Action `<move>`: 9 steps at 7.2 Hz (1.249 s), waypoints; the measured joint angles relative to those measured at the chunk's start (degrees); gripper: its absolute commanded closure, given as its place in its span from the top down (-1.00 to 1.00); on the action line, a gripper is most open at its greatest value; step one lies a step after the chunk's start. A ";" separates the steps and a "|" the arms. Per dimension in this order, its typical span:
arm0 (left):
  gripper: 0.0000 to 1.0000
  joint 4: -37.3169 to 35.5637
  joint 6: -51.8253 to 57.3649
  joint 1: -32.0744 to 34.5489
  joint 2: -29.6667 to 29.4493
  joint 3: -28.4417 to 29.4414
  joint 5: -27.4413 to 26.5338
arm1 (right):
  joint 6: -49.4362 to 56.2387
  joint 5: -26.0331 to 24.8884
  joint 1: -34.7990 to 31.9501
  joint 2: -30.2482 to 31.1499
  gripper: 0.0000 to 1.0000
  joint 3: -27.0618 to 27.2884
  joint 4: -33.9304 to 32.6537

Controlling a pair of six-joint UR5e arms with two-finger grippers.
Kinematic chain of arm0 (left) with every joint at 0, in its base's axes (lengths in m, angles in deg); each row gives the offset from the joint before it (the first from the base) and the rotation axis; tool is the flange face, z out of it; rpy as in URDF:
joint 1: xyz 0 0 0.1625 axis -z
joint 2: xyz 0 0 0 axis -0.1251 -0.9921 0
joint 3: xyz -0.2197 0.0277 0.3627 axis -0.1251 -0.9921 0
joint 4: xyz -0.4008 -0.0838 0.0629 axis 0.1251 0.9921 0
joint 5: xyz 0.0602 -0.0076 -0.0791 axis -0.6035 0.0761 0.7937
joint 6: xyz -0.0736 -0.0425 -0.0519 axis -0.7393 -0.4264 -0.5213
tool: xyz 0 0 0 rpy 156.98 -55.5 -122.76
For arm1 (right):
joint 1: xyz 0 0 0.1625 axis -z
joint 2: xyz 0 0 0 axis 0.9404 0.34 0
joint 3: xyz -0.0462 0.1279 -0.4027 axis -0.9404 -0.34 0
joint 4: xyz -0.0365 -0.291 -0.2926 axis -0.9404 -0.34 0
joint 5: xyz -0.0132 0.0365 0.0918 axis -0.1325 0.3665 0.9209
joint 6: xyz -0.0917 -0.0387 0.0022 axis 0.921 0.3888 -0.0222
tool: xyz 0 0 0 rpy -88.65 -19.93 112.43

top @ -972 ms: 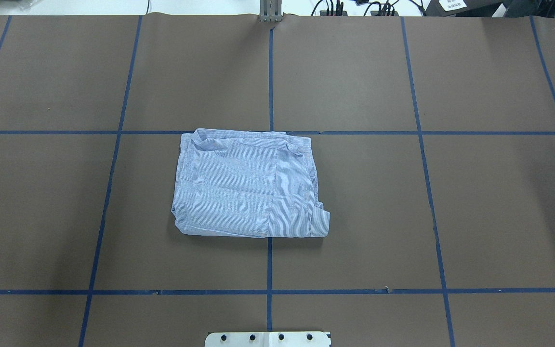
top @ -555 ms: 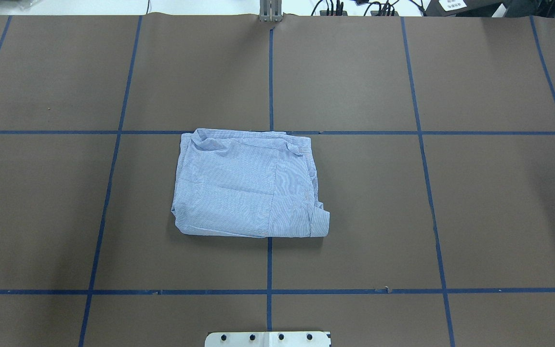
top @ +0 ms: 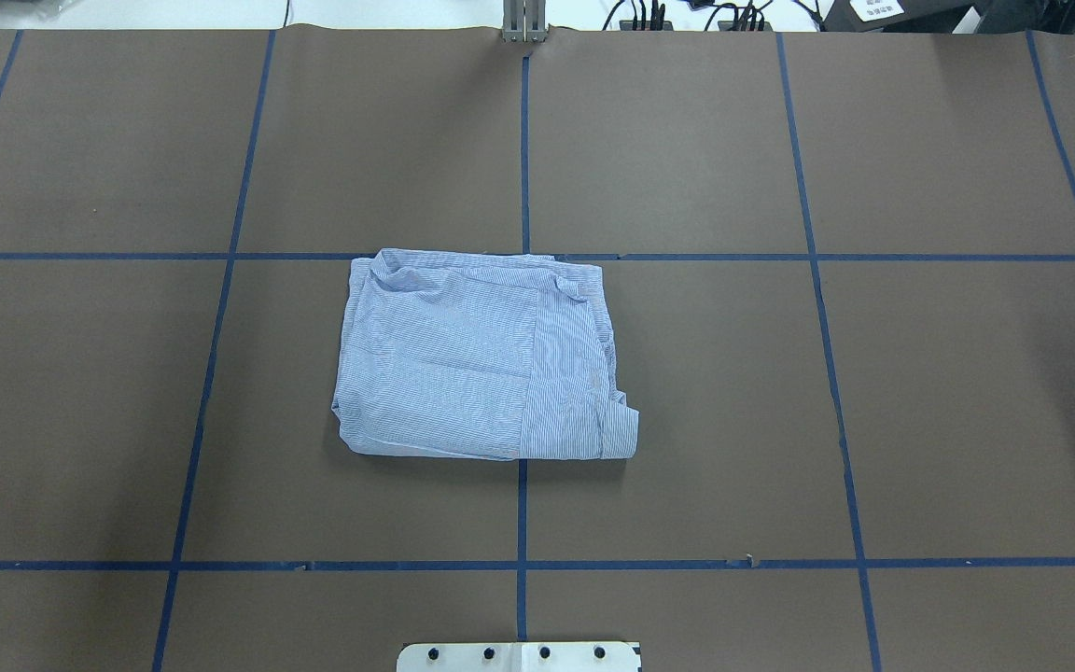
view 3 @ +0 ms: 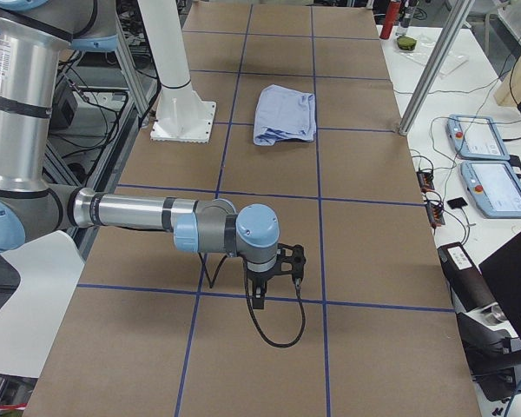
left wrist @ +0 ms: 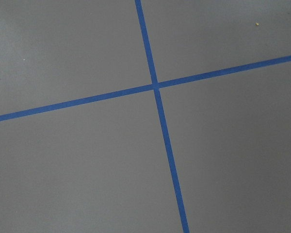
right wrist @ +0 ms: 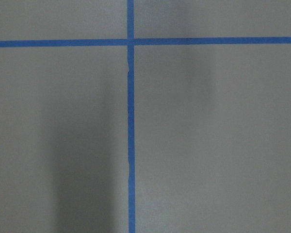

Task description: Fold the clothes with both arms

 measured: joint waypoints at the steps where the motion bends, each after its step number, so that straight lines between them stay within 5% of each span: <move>1: 1.00 0.14 0.02 0.01 0.01 0.06 0.00 | 0.06 -0.01 -0.03 0.11 1.00 -0.86 0.19; 9: 1.00 0.22 0.10 0.02 0.10 0.40 0.00 | 0.76 -1.01 -0.09 -0.22 1.00 -1.67 0.52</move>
